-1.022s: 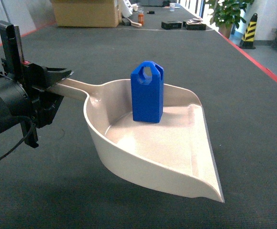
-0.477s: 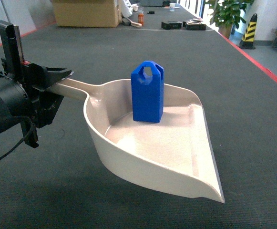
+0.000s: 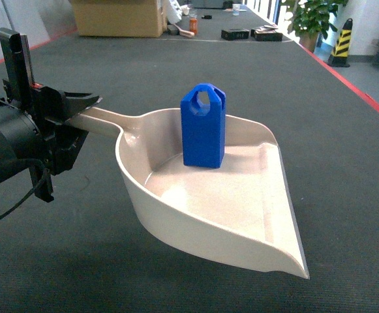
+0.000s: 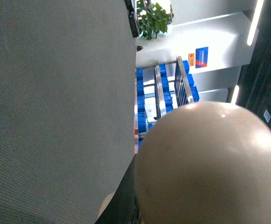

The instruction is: Place part in tray to right shelf

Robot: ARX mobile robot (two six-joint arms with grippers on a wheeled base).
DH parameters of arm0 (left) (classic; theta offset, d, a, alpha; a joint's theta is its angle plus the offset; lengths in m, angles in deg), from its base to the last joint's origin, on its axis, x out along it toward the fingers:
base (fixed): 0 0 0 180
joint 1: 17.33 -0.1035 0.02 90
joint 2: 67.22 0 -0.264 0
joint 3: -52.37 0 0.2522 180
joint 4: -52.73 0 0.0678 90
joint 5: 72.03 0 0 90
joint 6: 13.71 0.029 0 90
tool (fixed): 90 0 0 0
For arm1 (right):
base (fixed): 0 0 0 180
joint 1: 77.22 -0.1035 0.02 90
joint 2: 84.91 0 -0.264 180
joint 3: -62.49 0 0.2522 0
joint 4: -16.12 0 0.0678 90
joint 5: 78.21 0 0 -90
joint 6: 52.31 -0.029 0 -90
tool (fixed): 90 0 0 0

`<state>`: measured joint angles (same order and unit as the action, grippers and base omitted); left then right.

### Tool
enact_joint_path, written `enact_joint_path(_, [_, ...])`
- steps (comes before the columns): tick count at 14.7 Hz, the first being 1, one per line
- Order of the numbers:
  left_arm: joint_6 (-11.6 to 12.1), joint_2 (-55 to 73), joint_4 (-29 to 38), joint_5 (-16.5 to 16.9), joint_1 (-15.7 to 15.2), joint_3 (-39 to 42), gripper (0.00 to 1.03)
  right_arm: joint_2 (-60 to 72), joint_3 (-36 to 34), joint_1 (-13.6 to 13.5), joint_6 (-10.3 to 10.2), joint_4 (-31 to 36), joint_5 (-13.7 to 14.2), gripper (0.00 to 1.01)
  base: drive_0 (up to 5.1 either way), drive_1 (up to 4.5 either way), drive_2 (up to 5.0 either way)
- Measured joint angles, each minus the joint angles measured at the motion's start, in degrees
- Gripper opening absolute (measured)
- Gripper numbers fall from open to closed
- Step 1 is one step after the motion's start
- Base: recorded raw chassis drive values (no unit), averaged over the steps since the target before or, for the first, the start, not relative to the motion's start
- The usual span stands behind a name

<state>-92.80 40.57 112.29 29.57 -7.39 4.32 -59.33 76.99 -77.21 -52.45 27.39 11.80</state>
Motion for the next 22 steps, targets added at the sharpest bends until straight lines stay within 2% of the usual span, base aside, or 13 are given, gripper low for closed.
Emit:
enact_joint_path(12, [0.0,0.0,0.0,0.0,0.0,0.0,0.15,-15.9,0.0,0.0,0.0,-15.4,0.0,0.02,0.0,0.00,0.0])
enact_joint_path(13, [0.0,0.0,0.0,0.0,0.0,0.0,0.15,-22.3,0.0,0.0,0.0,-24.8,0.0,0.02,0.0,0.00,0.0])
enact_joint_path(14, [0.0,0.0,-0.1,-0.1,0.0,0.0,0.15,-25.5,0.0,0.0,0.0,-24.7,0.0,0.02,0.0,0.00,0.0])
enact_joint_path(22, [0.0,0.0,0.0,0.0,0.0,0.0,0.15,-25.3,0.0,0.0,0.0,-25.3,0.0,0.02,0.0,0.00,0.0])
